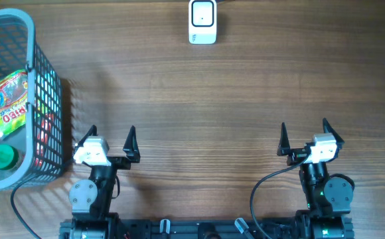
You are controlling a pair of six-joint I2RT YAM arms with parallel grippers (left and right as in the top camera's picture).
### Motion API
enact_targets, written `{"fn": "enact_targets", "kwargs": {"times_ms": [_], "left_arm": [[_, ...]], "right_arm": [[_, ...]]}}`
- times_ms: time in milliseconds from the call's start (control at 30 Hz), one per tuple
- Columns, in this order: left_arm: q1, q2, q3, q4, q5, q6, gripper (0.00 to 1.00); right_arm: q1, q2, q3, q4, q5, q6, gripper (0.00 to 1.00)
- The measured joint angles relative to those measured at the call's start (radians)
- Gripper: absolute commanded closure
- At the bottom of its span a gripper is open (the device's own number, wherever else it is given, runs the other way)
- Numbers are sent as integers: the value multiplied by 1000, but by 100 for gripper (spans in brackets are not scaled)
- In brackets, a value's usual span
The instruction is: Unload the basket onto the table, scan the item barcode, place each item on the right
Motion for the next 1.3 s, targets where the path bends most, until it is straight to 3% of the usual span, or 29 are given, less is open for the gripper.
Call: {"fn": "enact_targets", "kwargs": {"times_ms": [1300], "left_arm": [[0, 0, 0, 0, -22, 0, 0]], "right_arm": [[0, 0, 0, 0, 0, 0, 0]]}}
